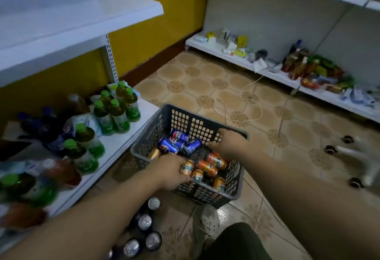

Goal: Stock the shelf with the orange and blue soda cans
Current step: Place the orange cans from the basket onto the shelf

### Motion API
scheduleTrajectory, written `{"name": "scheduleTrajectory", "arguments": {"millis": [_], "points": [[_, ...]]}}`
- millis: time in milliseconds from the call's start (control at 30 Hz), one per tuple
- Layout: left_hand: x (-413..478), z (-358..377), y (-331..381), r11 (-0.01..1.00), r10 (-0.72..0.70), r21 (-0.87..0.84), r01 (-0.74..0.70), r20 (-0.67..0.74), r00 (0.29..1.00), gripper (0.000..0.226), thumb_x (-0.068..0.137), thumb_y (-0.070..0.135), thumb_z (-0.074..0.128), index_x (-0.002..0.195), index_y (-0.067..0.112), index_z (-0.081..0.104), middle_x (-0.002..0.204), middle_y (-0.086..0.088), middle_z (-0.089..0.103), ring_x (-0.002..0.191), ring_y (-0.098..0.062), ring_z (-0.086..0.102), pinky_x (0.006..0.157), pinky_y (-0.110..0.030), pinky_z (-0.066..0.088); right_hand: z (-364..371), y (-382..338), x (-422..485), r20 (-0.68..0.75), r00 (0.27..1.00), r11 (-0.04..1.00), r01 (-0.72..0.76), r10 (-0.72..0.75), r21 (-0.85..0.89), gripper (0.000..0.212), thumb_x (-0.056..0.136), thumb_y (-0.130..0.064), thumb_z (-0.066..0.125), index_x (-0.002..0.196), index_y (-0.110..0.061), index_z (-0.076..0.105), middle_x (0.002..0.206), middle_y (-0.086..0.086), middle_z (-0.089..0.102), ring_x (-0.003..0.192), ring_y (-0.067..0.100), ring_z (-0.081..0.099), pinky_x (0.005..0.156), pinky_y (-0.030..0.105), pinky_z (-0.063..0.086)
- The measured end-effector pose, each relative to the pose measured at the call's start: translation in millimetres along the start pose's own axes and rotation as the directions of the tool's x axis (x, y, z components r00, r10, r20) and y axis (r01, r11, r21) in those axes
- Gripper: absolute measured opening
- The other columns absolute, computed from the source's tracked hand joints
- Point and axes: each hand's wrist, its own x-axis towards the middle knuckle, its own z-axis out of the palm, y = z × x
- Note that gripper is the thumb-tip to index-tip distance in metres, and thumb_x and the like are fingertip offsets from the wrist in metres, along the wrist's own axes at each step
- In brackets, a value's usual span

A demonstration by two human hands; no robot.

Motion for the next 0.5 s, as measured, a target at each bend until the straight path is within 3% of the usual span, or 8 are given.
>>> {"name": "scheduleTrajectory", "arguments": {"millis": [100, 200, 400, 500], "points": [[47, 21, -13, 0.999, -0.025, 0.024, 0.024, 0.069, 0.997, 0.064, 0.087, 0.054, 0.055, 0.142, 0.025, 0.043, 0.146, -0.002, 0.044, 0.131, -0.024, 0.043, 0.105, -0.040, 0.039, 39, 23, 44, 0.082, 0.995, 0.998, -0.052, 0.049, 0.033, 0.054, 0.091, -0.051, 0.055, 0.132, -0.016, 0.047, 0.122, 0.008, 0.059, 0.106, 0.024, 0.057, 0.088, 0.035, 0.050], [94, 39, -32, 0.999, -0.038, 0.006, 0.038, 0.114, 0.993, 0.058, 0.088, 0.053, 0.056, 0.137, 0.023, 0.048, 0.140, -0.002, 0.050, 0.125, -0.023, 0.048, 0.102, -0.040, 0.041, 78, 39, 87, 0.179, 0.981, 0.994, -0.084, 0.072, 0.063, 0.049, 0.094, -0.046, 0.053, 0.132, -0.015, 0.047, 0.122, 0.010, 0.058, 0.108, 0.024, 0.056, 0.089, 0.034, 0.047], [195, 79, -65, 0.996, -0.087, -0.017, 0.093, 0.216, 0.973, 0.069, 0.086, 0.055, 0.057, 0.145, 0.023, 0.038, 0.148, -0.002, 0.042, 0.132, -0.024, 0.043, 0.105, -0.041, 0.038, 162, 64, 172, 0.307, 0.945, 0.981, -0.152, 0.108, 0.121, 0.067, 0.091, -0.056, 0.052, 0.143, -0.016, 0.038, 0.133, 0.011, 0.053, 0.116, 0.026, 0.053, 0.094, 0.036, 0.046], [236, 101, -79, 0.995, -0.081, -0.038, 0.093, 0.250, 0.965, 0.063, 0.085, 0.054, 0.060, 0.139, 0.025, 0.046, 0.141, -0.002, 0.050, 0.123, -0.024, 0.049, 0.098, -0.037, 0.043, 203, 72, 206, 0.362, 0.926, 0.970, -0.177, 0.107, 0.164, 0.059, 0.094, -0.048, 0.054, 0.138, -0.011, 0.042, 0.132, 0.013, 0.053, 0.113, 0.027, 0.054, 0.088, 0.032, 0.046]]}}
